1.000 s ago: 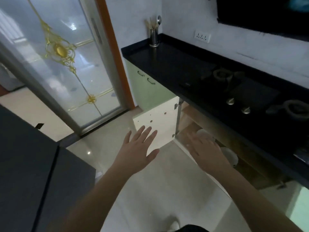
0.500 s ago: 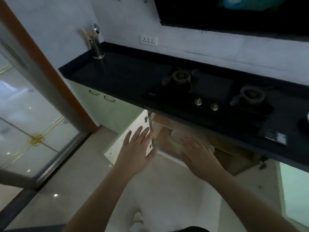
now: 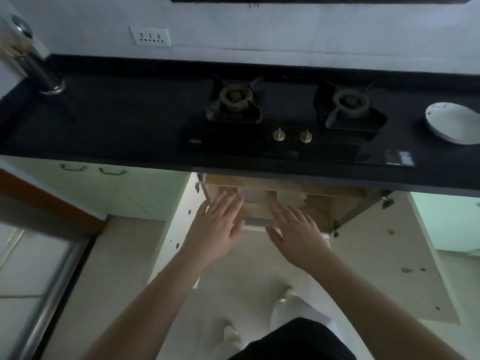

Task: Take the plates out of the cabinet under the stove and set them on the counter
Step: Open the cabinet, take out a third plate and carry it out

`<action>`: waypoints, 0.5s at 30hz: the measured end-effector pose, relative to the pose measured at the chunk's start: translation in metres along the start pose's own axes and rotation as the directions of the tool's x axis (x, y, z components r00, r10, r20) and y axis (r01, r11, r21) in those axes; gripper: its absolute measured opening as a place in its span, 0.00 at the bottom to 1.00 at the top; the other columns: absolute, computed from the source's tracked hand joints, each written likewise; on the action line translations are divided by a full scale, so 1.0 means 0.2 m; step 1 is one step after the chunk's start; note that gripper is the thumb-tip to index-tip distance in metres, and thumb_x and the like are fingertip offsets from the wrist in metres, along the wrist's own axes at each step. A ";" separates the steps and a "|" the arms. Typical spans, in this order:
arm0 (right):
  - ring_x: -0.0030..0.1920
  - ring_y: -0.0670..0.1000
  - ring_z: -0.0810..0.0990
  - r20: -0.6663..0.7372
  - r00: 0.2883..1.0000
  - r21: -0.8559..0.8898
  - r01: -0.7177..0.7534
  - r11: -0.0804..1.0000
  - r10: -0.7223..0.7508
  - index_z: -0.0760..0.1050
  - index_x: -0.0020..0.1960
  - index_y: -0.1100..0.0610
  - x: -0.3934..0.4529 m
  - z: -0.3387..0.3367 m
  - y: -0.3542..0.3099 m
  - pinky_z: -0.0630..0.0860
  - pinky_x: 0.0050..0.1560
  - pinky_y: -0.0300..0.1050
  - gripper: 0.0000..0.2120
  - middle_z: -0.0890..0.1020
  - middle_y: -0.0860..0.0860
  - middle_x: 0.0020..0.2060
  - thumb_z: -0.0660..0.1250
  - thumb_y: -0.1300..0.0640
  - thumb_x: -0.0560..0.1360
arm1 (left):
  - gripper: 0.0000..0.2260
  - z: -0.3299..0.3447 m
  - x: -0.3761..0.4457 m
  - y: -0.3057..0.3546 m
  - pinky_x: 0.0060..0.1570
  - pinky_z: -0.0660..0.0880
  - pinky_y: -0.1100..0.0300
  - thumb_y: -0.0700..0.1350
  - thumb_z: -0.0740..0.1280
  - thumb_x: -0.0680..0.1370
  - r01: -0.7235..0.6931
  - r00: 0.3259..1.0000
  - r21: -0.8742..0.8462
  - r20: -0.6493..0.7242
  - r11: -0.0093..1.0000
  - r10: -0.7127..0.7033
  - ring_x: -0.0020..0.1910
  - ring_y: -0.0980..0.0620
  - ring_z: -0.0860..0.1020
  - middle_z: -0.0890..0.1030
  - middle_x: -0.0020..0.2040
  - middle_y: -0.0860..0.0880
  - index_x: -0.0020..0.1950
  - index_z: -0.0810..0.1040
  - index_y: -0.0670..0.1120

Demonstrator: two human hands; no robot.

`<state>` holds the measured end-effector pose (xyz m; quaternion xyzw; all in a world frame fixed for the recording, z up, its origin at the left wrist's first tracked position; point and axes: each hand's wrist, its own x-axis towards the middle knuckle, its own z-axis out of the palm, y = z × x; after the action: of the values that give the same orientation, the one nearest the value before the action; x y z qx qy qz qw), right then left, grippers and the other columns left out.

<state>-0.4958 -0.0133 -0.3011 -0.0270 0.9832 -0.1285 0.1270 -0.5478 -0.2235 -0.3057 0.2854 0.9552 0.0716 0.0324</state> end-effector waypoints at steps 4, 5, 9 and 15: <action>0.78 0.52 0.54 0.023 0.999 0.035 -0.042 0.999 0.041 0.50 0.79 0.50 0.12 0.09 0.10 0.51 0.76 0.51 0.28 0.57 0.50 0.79 0.47 0.41 0.82 | 0.26 0.15 0.12 -0.04 0.72 0.62 0.46 0.56 0.49 0.82 -0.017 0.997 -0.014 0.077 1.000 0.018 0.76 0.45 0.63 0.68 0.76 0.46 0.77 0.64 0.46; 0.78 0.52 0.54 0.034 0.998 0.046 -0.048 0.998 0.046 0.50 0.79 0.50 0.16 0.12 0.13 0.51 0.76 0.51 0.28 0.57 0.50 0.79 0.46 0.41 0.82 | 0.26 0.19 0.15 -0.05 0.71 0.64 0.46 0.56 0.50 0.82 -0.020 0.996 -0.016 0.089 1.000 0.021 0.75 0.44 0.65 0.70 0.74 0.46 0.76 0.66 0.45; 0.79 0.52 0.51 0.095 0.994 0.078 -0.064 0.995 0.056 0.48 0.79 0.50 0.38 0.28 0.27 0.49 0.76 0.51 0.29 0.56 0.50 0.79 0.45 0.40 0.82 | 0.27 0.43 0.32 -0.12 0.69 0.69 0.47 0.58 0.50 0.82 0.038 0.989 -0.063 0.142 0.997 -0.028 0.75 0.45 0.65 0.70 0.74 0.46 0.76 0.64 0.46; 0.79 0.52 0.51 0.102 0.994 0.058 -0.047 0.997 0.041 0.48 0.79 0.49 0.76 0.58 0.47 0.48 0.76 0.50 0.29 0.55 0.49 0.79 0.45 0.40 0.82 | 0.27 0.86 0.60 -0.20 0.72 0.65 0.48 0.59 0.51 0.82 0.099 0.985 -0.079 0.153 0.992 -0.086 0.75 0.46 0.65 0.69 0.75 0.46 0.77 0.63 0.47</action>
<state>-0.6156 0.0353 -0.4714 -0.0081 0.9715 -0.1537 0.1802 -0.6512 -0.1709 -0.4845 0.2437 0.9583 0.0899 0.1195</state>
